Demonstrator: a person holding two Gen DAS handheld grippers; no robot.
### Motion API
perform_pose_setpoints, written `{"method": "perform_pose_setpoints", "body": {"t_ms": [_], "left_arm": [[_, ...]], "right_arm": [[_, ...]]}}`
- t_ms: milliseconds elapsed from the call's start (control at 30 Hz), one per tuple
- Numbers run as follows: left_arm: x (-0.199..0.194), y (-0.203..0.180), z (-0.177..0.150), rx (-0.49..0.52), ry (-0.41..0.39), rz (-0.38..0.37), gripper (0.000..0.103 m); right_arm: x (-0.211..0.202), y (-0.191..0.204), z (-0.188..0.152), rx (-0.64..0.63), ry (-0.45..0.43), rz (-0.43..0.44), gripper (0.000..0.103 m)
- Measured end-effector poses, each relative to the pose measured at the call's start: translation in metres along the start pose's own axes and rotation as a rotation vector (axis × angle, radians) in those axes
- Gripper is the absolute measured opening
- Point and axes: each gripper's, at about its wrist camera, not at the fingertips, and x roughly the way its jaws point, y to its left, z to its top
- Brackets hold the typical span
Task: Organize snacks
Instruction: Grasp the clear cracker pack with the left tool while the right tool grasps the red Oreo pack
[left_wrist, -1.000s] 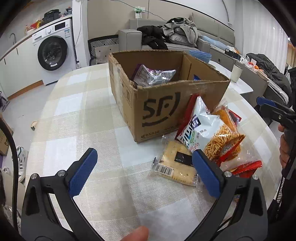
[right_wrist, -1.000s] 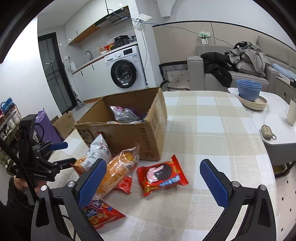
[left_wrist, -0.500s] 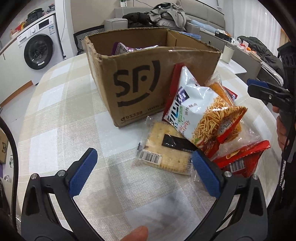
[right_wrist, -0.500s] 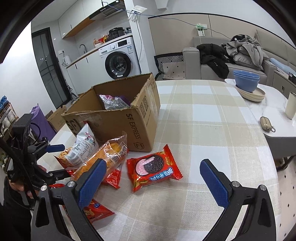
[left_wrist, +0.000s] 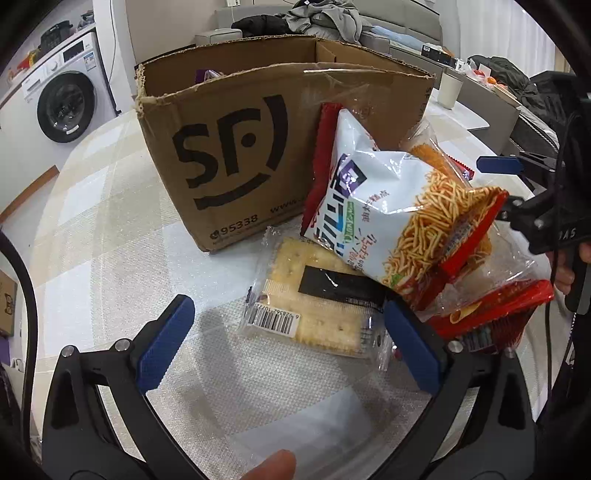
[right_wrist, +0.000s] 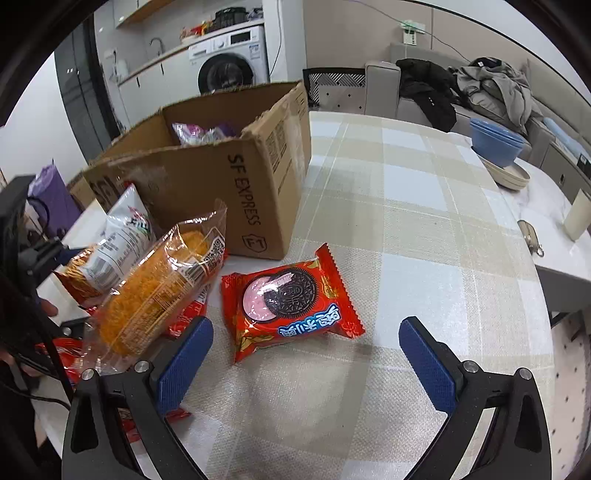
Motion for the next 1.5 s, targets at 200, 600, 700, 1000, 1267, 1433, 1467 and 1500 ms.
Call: {"method": "perform_pose_setpoints", "body": {"t_ms": [200,600,700,1000,1267,1433,1467,1500], "left_arm": [[0.014,0.001,0.008,-0.019,0.013,-0.030,0.103],[0.029,0.001,0.010,-0.031,0.026,-0.026,0.102],[0.016,0.002,0.001,-0.013,0.019,-0.037,0.090],[0.002,-0.016,-0.005,0.012,-0.019,-0.031,0.056],[-0.012,-0.012,-0.022,-0.031,-0.045,0.000,0.054],[-0.021,0.000,-0.026,-0.064,-0.068,0.011,0.054],[-0.024,0.002,-0.026,-0.073,-0.080,0.010,0.054],[-0.026,0.004,-0.027,-0.077,-0.085,0.012,0.054]], "right_arm": [[0.016,0.006,0.004,-0.054,0.040,-0.009,0.102],[0.029,0.004,0.007,-0.081,0.049,-0.023,0.087],[0.028,0.007,0.008,-0.097,0.035,-0.025,0.073],[0.017,0.006,-0.002,-0.106,-0.005,-0.009,0.051],[-0.001,0.004,-0.021,-0.086,-0.015,-0.010,0.051],[-0.014,0.003,-0.017,-0.075,-0.057,-0.007,0.051],[-0.018,0.004,-0.017,-0.074,-0.068,-0.007,0.051],[-0.020,0.004,-0.017,-0.074,-0.075,-0.006,0.051]]}}
